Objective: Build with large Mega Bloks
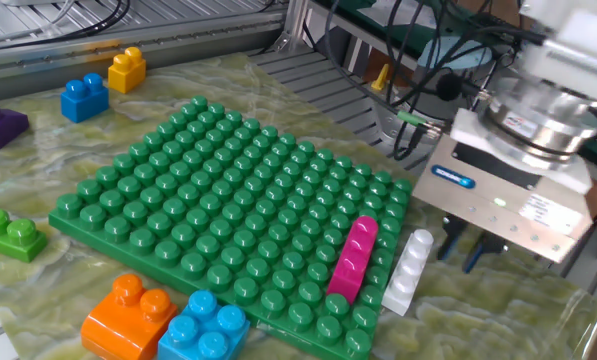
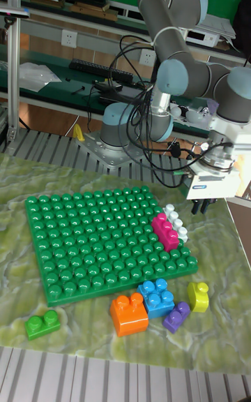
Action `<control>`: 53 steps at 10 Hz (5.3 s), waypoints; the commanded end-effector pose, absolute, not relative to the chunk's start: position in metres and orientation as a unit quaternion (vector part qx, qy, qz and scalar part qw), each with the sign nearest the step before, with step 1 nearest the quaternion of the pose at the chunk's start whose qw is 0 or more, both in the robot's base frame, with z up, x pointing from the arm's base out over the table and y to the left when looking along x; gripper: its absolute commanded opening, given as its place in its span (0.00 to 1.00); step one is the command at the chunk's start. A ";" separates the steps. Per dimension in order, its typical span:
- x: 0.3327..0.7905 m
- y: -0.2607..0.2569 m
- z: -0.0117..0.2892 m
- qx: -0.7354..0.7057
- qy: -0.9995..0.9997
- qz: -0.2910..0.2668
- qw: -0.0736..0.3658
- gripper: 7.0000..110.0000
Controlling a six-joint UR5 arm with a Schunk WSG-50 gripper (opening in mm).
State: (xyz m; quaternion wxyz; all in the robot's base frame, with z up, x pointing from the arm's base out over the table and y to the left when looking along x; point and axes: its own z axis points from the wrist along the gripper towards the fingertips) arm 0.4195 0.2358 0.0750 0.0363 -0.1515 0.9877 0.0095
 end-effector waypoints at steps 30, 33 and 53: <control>0.409 0.216 0.021 -0.124 0.992 0.022 -0.011 0.36; 0.408 0.216 0.018 -0.123 0.992 0.023 -0.012 0.36; 0.394 0.237 0.018 -0.111 0.992 0.057 -0.023 0.36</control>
